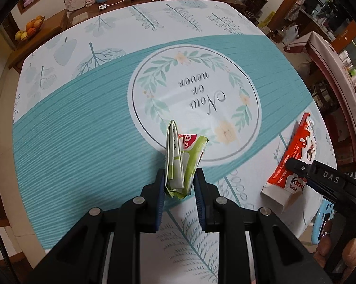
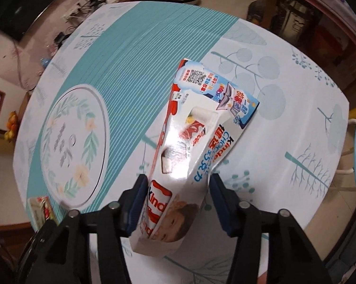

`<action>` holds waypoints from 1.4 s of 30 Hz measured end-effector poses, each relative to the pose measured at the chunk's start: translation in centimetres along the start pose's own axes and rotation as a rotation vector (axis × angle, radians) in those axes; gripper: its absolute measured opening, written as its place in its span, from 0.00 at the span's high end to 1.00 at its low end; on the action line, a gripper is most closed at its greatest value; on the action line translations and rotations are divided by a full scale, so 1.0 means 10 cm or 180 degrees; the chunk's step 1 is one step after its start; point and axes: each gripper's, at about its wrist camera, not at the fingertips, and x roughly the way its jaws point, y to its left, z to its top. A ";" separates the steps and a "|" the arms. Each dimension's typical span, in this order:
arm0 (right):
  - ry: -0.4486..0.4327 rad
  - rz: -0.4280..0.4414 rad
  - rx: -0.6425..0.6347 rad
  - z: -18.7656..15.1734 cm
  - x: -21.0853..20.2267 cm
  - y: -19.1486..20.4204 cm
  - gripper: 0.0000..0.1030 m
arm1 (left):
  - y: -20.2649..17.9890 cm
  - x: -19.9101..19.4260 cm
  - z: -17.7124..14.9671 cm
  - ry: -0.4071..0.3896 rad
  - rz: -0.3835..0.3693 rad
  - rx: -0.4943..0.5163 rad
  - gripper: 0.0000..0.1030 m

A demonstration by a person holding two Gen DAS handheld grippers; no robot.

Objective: Collect trash
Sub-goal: 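Lift the snack packet and Kinder box and carry both down over the bin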

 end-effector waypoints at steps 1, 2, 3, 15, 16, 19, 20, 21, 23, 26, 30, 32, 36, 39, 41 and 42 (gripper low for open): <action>0.0020 0.0038 -0.0018 -0.01 -0.01 0.00 0.53 | -0.02 0.00 -0.03 0.0006 0.0002 0.0014 0.79; 0.0045 0.0082 -0.0041 -0.04 -0.02 -0.02 0.54 | -0.04 -0.01 -0.06 0.0011 0.0003 0.0025 0.79; 0.0063 0.0119 -0.0061 -0.06 -0.03 -0.04 0.55 | -0.07 -0.02 -0.10 0.0016 0.0010 0.0040 0.79; 0.0166 0.0550 -0.0298 -0.39 -0.30 -0.23 0.57 | -0.38 -0.23 -0.61 0.0016 0.0074 0.0113 0.79; 0.0166 0.0565 -0.0336 -0.41 -0.32 -0.24 0.57 | -0.43 -0.26 -0.67 0.0005 0.0077 0.0110 0.79; 0.0145 0.0613 -0.0496 -0.50 -0.40 -0.27 0.57 | -0.54 -0.34 -0.82 -0.0025 0.0108 0.0126 0.79; 0.0144 0.0635 -0.0534 -0.52 -0.43 -0.29 0.57 | -0.58 -0.36 -0.86 -0.0034 0.0120 0.0134 0.79; 0.0146 0.0674 -0.0575 -0.55 -0.46 -0.31 0.57 | -0.64 -0.39 -0.93 -0.0057 0.0156 0.0142 0.79; 0.0149 0.0743 -0.0646 -0.62 -0.54 -0.39 0.57 | -0.72 -0.42 -1.02 -0.0085 0.0200 0.0125 0.79; 0.0139 0.0841 -0.0790 -0.72 -0.66 -0.51 0.57 | -0.85 -0.51 -1.19 -0.0158 0.0262 0.0018 0.79; 0.0153 0.0992 -0.1051 -0.86 -0.82 -0.76 0.57 | -1.12 -0.68 -1.53 -0.0309 0.0344 -0.0221 0.79; 0.0165 0.1024 -0.1230 -0.95 -0.90 -0.94 0.57 | -1.26 -0.73 -1.72 -0.0358 0.0362 -0.0356 0.79; 0.0223 0.1015 -0.1530 -1.11 -1.01 -1.31 0.57 | -1.54 -0.76 -2.11 -0.0366 0.0358 -0.0580 0.79; 0.0240 0.1052 -0.1686 -1.24 -1.09 -1.66 0.57 | -1.78 -0.70 -2.40 -0.0296 0.0374 -0.0667 0.79; 0.0281 0.1081 -0.1713 -1.31 -1.10 -1.88 0.57 | -1.92 -0.67 -2.59 -0.0232 0.0382 -0.0701 0.79; 0.0320 0.1069 -0.1725 -1.35 -1.09 -2.00 0.57 | -1.99 -0.66 -2.68 -0.0200 0.0385 -0.0710 0.79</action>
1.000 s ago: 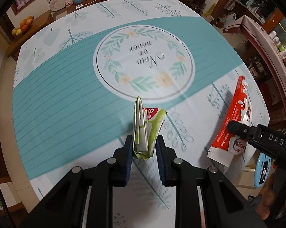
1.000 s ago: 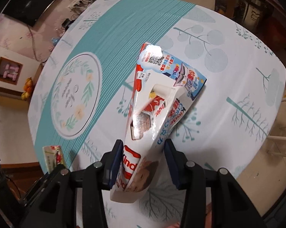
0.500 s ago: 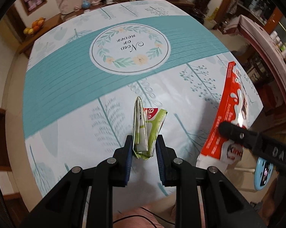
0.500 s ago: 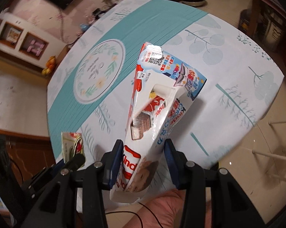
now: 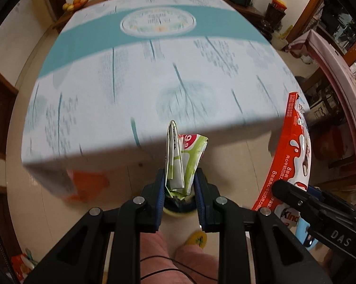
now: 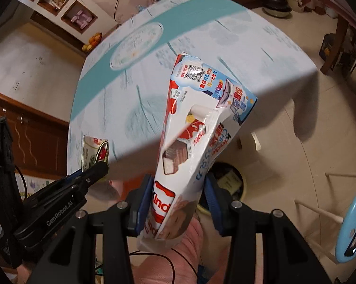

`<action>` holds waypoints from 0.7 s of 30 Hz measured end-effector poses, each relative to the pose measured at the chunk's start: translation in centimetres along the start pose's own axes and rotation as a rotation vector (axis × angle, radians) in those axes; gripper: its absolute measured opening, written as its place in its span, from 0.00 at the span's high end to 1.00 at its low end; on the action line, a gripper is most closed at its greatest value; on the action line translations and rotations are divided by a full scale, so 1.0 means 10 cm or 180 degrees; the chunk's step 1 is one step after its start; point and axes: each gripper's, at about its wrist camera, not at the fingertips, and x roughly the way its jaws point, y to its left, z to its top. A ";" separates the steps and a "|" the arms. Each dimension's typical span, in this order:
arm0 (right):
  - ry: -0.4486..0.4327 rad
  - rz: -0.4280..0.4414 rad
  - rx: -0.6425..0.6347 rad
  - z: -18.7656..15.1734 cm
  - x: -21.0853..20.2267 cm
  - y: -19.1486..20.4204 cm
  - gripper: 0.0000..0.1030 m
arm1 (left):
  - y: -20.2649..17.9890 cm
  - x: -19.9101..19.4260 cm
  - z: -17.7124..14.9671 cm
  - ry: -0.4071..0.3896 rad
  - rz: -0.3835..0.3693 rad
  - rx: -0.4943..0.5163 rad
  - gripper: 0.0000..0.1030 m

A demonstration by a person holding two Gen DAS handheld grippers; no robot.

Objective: Collect trash
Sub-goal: 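Lift the snack packet and Kinder box and carry both down over the bin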

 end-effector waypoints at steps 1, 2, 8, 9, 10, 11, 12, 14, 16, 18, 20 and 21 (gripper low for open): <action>0.0031 -0.0008 -0.0006 -0.07 0.00 -0.05 0.57 | -0.04 0.00 -0.10 0.0036 0.0014 0.0002 0.79; 0.0071 -0.0016 -0.0006 -0.15 -0.01 -0.12 0.57 | -0.07 0.00 -0.18 0.0062 0.0028 0.0012 0.79; 0.0374 -0.0023 0.0158 -0.56 0.17 -0.48 0.57 | -0.18 0.17 -0.58 0.0274 0.0087 0.0034 0.79; 0.0412 -0.0027 0.0180 -0.60 0.22 -0.51 0.57 | -0.18 0.21 -0.62 0.0303 0.0085 0.0027 0.79; 0.0463 -0.0036 0.0209 -0.65 0.30 -0.55 0.57 | -0.19 0.29 -0.68 0.0355 0.0084 0.0020 0.79; 0.0511 -0.0037 0.0240 -0.71 0.37 -0.60 0.57 | -0.19 0.35 -0.72 0.0394 0.0090 0.0018 0.79; 0.0555 -0.0037 0.0272 -0.75 0.43 -0.62 0.57 | -0.20 0.44 -0.77 0.0443 0.0093 0.0016 0.79; 0.0667 -0.0055 0.0351 -0.86 0.61 -0.71 0.57 | -0.21 0.62 -0.85 0.0532 0.0084 0.0006 0.79; 0.0773 -0.0077 0.0413 -0.94 0.80 -0.80 0.57 | -0.21 0.84 -0.92 0.0599 0.0040 0.0000 0.79; 0.0851 -0.0114 0.0466 -0.99 0.98 -0.89 0.56 | -0.19 1.06 -0.97 0.0636 -0.0004 -0.0009 0.79; 0.0907 -0.0170 0.0510 -1.02 1.18 -0.99 0.56 | -0.15 1.32 -1.00 0.0672 -0.0063 -0.0030 0.78; 0.0945 -0.0188 0.0547 -1.04 1.32 -1.05 0.56 | -0.12 1.46 -1.02 0.0691 -0.0070 -0.0034 0.78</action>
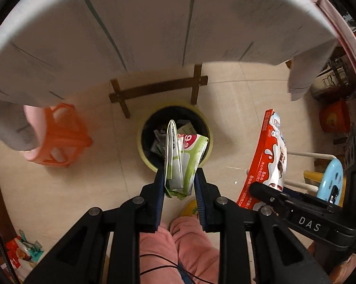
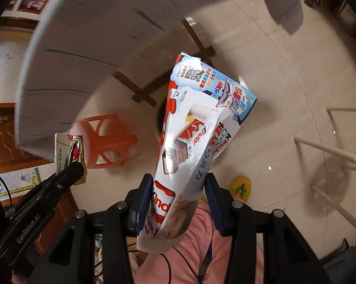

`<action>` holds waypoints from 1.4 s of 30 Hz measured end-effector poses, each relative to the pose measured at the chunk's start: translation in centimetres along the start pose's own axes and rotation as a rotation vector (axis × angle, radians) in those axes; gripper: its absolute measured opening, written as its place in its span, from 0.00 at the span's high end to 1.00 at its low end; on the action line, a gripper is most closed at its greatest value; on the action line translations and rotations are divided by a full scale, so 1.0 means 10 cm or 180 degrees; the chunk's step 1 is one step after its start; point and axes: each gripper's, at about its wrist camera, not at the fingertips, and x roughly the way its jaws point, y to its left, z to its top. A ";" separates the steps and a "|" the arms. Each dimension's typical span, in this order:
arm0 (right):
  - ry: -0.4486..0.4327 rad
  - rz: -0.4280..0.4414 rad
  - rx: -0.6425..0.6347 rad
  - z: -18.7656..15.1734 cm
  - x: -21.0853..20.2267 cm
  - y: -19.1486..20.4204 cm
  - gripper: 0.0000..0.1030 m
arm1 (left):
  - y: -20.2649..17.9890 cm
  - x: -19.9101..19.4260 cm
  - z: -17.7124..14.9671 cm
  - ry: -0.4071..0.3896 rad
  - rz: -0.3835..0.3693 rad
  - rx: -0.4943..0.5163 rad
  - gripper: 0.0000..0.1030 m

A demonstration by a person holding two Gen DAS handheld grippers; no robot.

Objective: Collect trash
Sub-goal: 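Lift the snack packet and Kinder box and carry both down over the bin, then open both tools over the black bin to drop packet and box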

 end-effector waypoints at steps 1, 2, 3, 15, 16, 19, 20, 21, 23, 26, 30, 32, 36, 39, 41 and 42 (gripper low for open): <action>0.0020 -0.0001 0.0028 0.03 0.10 -0.03 0.55 | 0.02 0.17 0.02 0.0025 -0.0014 -0.0017 0.78; 0.0033 -0.0002 0.0058 0.06 0.21 -0.06 0.55 | 0.02 0.29 0.03 0.0035 -0.0036 -0.0030 0.78; 0.0049 -0.0012 0.0083 0.11 0.36 -0.10 0.54 | 0.05 0.43 0.05 0.0039 -0.0062 -0.0043 0.77; 0.0110 0.0063 0.0124 0.65 1.75 -0.30 0.44 | 0.40 1.65 0.37 0.0011 -0.0244 -0.0100 0.63; 0.0114 0.0100 0.0106 0.68 1.82 -0.30 0.42 | 0.43 1.72 0.38 0.0010 -0.0254 -0.0109 0.57; 0.0147 0.0086 0.0028 0.78 2.02 -0.27 0.37 | 0.54 1.83 0.41 0.0015 -0.0258 -0.0183 0.43; 0.0125 0.0056 0.0003 0.80 2.08 -0.25 0.37 | 0.58 1.86 0.41 0.0017 -0.0261 -0.0207 0.39; 0.0102 0.0042 -0.0012 0.82 2.12 -0.24 0.37 | 0.61 1.89 0.42 0.0019 -0.0260 -0.0229 0.37; 0.0063 0.0027 -0.0010 0.83 2.16 -0.24 0.37 | 0.66 1.91 0.42 0.0028 -0.0245 -0.0251 0.33; -0.0009 0.0037 0.0038 0.85 2.17 -0.25 0.37 | 0.69 1.89 0.39 0.0016 -0.0212 -0.0233 0.27; -0.0069 0.0012 0.0046 0.83 2.15 -0.24 0.37 | 0.75 1.89 0.37 -0.0012 -0.0172 -0.0193 0.27; -0.0069 -0.0033 0.0015 0.83 2.16 -0.23 0.37 | 0.79 1.88 0.36 -0.0023 -0.0158 -0.0200 0.27; -0.0027 -0.0066 0.0013 0.79 2.16 -0.24 0.37 | 0.86 1.83 0.31 -0.0036 -0.0157 -0.0257 0.27; -0.0049 -0.0072 0.0009 0.75 2.13 -0.24 0.37 | 0.91 1.80 0.26 -0.0026 -0.0154 -0.0273 0.27; -0.0055 -0.0062 0.0007 0.72 2.13 -0.23 0.37 | 0.93 1.80 0.23 -0.0008 -0.0152 -0.0261 0.27; -0.0054 -0.0078 -0.0001 0.70 2.13 -0.23 0.37 | 0.93 1.79 0.22 -0.0005 -0.0150 -0.0260 0.27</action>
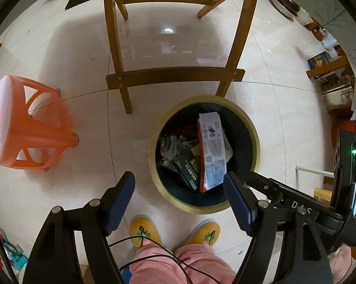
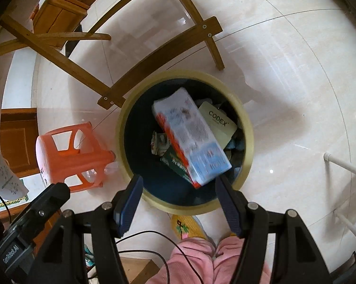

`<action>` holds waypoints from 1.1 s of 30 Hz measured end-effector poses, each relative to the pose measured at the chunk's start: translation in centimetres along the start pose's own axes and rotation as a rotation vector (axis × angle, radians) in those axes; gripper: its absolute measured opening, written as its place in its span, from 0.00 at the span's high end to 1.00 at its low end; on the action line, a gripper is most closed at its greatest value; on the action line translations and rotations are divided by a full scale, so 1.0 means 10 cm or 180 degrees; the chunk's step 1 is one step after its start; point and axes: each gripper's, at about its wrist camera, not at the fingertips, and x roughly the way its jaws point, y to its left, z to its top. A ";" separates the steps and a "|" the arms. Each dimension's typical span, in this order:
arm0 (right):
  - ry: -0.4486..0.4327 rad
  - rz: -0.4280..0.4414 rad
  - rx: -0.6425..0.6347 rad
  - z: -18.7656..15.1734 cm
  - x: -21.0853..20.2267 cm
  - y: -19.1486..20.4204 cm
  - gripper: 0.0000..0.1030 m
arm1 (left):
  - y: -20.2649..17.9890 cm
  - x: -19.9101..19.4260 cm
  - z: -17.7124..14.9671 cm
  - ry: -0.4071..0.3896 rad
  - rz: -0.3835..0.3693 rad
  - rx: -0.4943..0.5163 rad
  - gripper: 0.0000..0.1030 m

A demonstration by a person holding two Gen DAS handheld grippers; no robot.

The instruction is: Collect trash

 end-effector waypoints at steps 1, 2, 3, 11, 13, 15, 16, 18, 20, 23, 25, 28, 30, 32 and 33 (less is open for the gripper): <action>0.0006 -0.0005 -0.0006 -0.02 0.00 0.00 0.37 | 0.01 -0.01 -0.01 0.0003 0.0004 0.0008 0.27; 0.0012 -0.0006 -0.0011 -0.03 0.00 0.02 0.37 | 0.01 -0.01 -0.01 0.0004 0.0002 0.0013 0.27; 0.0023 -0.0017 -0.0022 -0.03 0.01 0.03 0.37 | 0.01 -0.02 -0.01 0.0002 0.0003 0.0020 0.27; -0.0064 -0.0038 -0.0108 0.00 -0.08 0.17 0.37 | -0.05 -0.10 0.03 -0.0055 -0.0019 0.0081 0.27; -0.0103 -0.0046 -0.0148 0.01 -0.12 0.21 0.37 | -0.07 -0.16 0.04 -0.0090 -0.0025 0.0076 0.27; -0.0155 -0.0061 -0.0182 0.01 -0.18 0.24 0.37 | -0.08 -0.25 0.04 -0.0120 -0.0022 0.0062 0.27; -0.0178 -0.0062 -0.0189 0.01 -0.22 0.25 0.37 | -0.09 -0.31 0.04 -0.0141 -0.0025 0.0053 0.27; -0.0251 -0.0041 -0.0203 -0.01 -0.35 0.29 0.37 | -0.12 -0.45 0.04 -0.0191 -0.0013 0.0039 0.27; -0.0332 -0.0023 -0.0232 -0.03 -0.53 0.35 0.37 | -0.14 -0.59 0.03 -0.0240 0.0000 0.0037 0.27; -0.0414 0.0019 -0.0248 -0.06 -0.78 0.43 0.37 | -0.18 -0.85 0.02 -0.0313 0.0015 0.0031 0.27; -0.0459 0.0053 -0.0260 -0.09 -0.96 0.48 0.37 | -0.21 -1.04 0.02 -0.0363 0.0034 0.0027 0.27; -0.0514 0.0084 -0.0304 -0.12 -1.21 0.56 0.37 | -0.26 -1.31 0.02 -0.0422 0.0046 0.0005 0.27; -0.0557 0.0109 -0.0338 -0.14 -1.39 0.63 0.37 | -0.27 -1.47 0.02 -0.0452 0.0069 -0.0011 0.27; -0.0591 0.0121 -0.0362 -0.17 -1.55 0.68 0.37 | -0.30 -1.64 0.01 -0.0465 0.0073 -0.0017 0.27; -0.0609 0.0136 -0.0374 -0.19 -1.64 0.70 0.37 | -0.33 -1.75 0.02 -0.0470 0.0066 -0.0010 0.27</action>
